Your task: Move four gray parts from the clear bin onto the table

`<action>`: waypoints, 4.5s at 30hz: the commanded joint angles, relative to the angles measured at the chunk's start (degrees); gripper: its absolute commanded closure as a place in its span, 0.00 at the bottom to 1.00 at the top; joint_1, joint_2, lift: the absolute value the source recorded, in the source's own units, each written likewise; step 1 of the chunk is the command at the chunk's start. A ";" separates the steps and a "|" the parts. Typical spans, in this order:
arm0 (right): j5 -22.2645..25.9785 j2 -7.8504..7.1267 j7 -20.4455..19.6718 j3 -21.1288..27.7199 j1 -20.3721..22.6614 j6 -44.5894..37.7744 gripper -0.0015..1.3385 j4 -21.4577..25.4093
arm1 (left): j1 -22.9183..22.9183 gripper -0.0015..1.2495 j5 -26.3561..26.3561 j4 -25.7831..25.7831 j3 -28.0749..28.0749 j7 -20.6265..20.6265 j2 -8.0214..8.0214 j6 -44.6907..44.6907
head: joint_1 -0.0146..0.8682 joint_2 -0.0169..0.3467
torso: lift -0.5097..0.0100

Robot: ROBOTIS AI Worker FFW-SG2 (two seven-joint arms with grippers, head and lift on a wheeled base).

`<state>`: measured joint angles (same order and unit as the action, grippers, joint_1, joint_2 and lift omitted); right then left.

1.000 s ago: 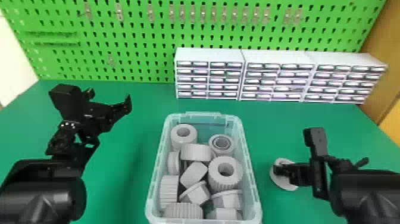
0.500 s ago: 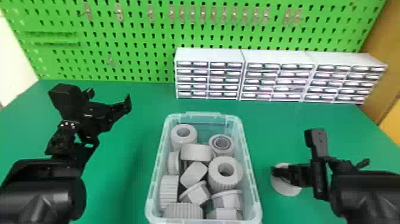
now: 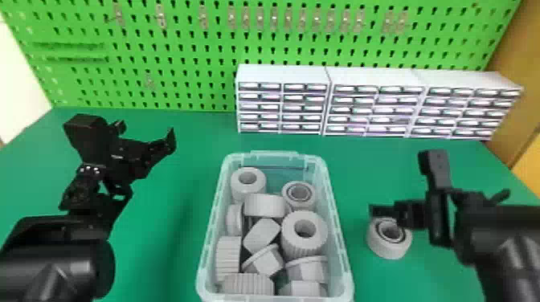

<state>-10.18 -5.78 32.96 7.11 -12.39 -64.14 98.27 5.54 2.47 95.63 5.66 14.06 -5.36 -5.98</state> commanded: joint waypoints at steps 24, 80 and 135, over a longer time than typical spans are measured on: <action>4.03 0.77 0.00 -19.68 -10.90 -10.66 0.39 3.33 | 0.00 0.10 -0.53 0.00 -0.30 0.09 0.00 -0.61 | 0.78 0.14 | 0.89; 3.15 1.03 0.00 -30.58 -16.62 -17.42 0.39 -1.77 | 0.44 0.10 -0.80 0.00 -0.39 0.26 -0.08 -0.96 | 0.78 0.14 | 0.89; 6.05 0.06 21.80 -30.67 -23.74 8.94 0.38 -24.44 | 0.61 0.10 -1.24 0.00 -0.65 0.61 -0.08 -1.49 | 0.78 0.14 | 0.89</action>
<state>-5.19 -5.77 54.16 -22.77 -35.27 -56.76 75.88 6.05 1.31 95.62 5.10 14.68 -5.42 -7.39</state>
